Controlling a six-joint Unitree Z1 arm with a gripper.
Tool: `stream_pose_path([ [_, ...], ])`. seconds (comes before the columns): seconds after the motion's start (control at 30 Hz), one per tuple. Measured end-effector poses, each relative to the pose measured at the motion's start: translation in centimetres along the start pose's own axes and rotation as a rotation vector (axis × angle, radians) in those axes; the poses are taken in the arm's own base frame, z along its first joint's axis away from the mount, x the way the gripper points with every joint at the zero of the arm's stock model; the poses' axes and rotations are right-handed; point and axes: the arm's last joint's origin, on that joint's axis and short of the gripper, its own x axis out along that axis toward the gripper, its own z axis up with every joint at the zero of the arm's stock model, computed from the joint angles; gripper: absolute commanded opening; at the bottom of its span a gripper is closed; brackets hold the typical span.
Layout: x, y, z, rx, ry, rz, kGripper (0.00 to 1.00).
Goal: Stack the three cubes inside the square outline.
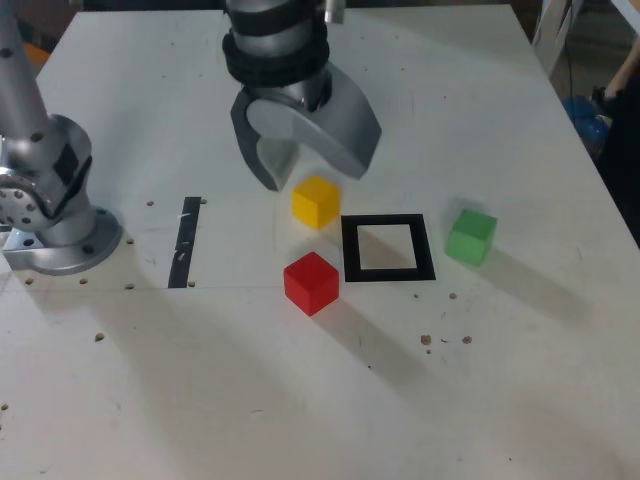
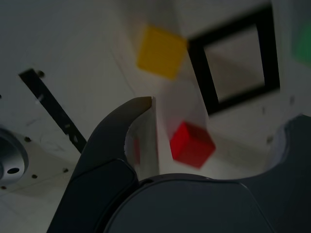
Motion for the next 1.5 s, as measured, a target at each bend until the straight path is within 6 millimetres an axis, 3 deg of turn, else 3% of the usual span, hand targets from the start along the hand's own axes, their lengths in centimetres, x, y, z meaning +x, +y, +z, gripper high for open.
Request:
stream_pose_path([
  [0.17, 1.1, -2.8, 3.2, 0.124, 0.116, 0.005, 0.95],
  [0.27, 2.5, -3.4, 4.4, 0.181, 0.230, 0.006, 0.93],
  [0.53, 4.8, -4.1, 5.0, 0.290, 0.341, -0.054, 0.92],
  [0.77, 6.0, -5.7, 5.6, 0.332, 0.305, -0.090, 0.86],
  [0.9, 6.9, -6.1, 5.7, 0.332, 0.293, -0.115, 0.76],
  [1.17, 7.5, -6.2, 5.9, 0.332, 0.247, -0.118, 0.44],
  [1.5, 8.2, -6.3, 5.6, 0.335, 0.226, -0.111, 0.34],
])
